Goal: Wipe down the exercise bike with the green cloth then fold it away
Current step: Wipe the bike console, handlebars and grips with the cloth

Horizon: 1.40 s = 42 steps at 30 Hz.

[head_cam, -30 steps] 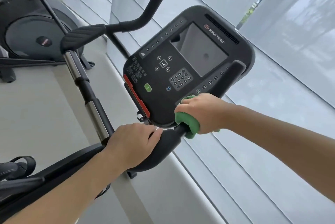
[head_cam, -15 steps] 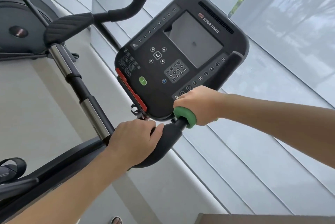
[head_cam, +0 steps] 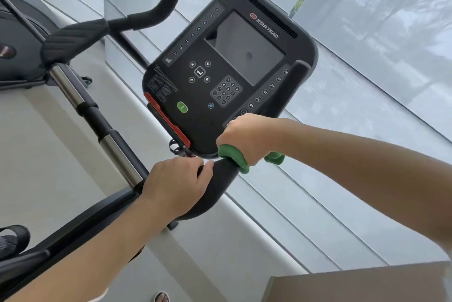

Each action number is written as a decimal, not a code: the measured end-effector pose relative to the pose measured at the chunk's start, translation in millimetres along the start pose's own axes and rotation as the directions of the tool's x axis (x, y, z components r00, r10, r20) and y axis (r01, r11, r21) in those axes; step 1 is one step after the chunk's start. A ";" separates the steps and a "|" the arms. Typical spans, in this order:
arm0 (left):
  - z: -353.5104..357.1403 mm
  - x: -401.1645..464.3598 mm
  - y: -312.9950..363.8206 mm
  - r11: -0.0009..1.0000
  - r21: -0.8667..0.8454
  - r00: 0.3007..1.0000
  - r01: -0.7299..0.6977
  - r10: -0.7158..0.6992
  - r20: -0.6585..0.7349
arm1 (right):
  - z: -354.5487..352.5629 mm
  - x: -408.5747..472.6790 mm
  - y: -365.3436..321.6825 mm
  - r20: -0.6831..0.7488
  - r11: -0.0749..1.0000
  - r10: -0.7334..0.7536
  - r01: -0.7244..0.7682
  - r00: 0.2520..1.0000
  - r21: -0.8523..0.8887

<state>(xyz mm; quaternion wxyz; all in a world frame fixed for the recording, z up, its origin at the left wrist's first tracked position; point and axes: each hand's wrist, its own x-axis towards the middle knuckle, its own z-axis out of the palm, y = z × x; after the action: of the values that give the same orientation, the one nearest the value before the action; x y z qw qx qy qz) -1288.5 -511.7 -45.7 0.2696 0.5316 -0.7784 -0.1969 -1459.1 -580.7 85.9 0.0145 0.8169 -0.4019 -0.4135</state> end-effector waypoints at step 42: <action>-77.5 -58.5 -181.2 0.970 -0.219 0.962 -0.101 0.039 -0.272 | -7.5 93.1 -237.2 -0.525 0.689 0.725 -0.497 0.446 0.528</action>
<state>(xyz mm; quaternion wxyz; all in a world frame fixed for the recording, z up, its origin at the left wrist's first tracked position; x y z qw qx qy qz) -1092.0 -523.3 -105.2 0.4383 0.4902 -0.7254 -0.2034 -1269.9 -484.7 -55.5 0.1927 0.6960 -0.6911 0.0290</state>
